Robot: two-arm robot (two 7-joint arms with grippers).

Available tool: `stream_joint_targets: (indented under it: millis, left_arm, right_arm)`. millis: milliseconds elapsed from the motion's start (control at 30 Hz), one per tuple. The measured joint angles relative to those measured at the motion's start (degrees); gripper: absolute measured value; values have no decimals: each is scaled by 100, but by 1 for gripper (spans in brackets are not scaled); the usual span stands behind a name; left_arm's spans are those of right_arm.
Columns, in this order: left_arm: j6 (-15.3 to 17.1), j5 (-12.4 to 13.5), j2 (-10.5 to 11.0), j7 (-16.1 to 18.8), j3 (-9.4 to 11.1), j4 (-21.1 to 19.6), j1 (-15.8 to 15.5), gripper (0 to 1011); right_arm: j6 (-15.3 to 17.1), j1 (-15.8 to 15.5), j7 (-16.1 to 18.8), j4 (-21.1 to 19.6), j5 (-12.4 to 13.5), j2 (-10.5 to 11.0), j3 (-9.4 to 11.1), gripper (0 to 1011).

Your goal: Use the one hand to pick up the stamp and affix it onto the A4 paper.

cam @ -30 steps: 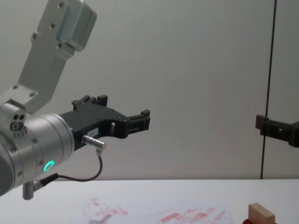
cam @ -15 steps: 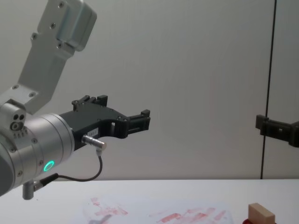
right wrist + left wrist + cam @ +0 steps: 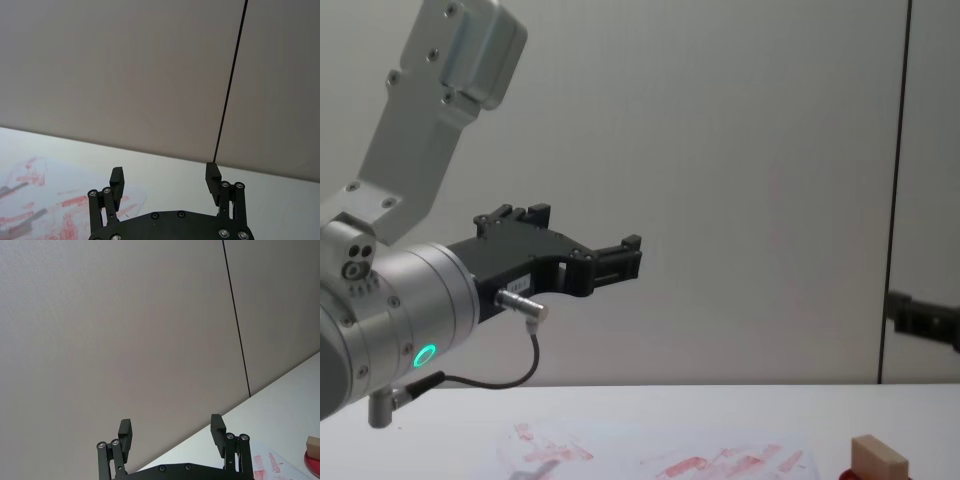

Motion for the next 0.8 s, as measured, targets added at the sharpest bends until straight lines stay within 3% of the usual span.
stream_joint_targets:
  millis: [267, 800]
  left_arm:
    - [0, 0, 0, 0, 0, 0, 0, 1001]
    - [0, 0, 0, 0, 0, 0, 0, 1001]
  right_arm:
    - [459, 192, -117, 355, -301, -190, -106, 1001]
    - [952, 656, 32, 1103, -887, -614, -357, 1001]
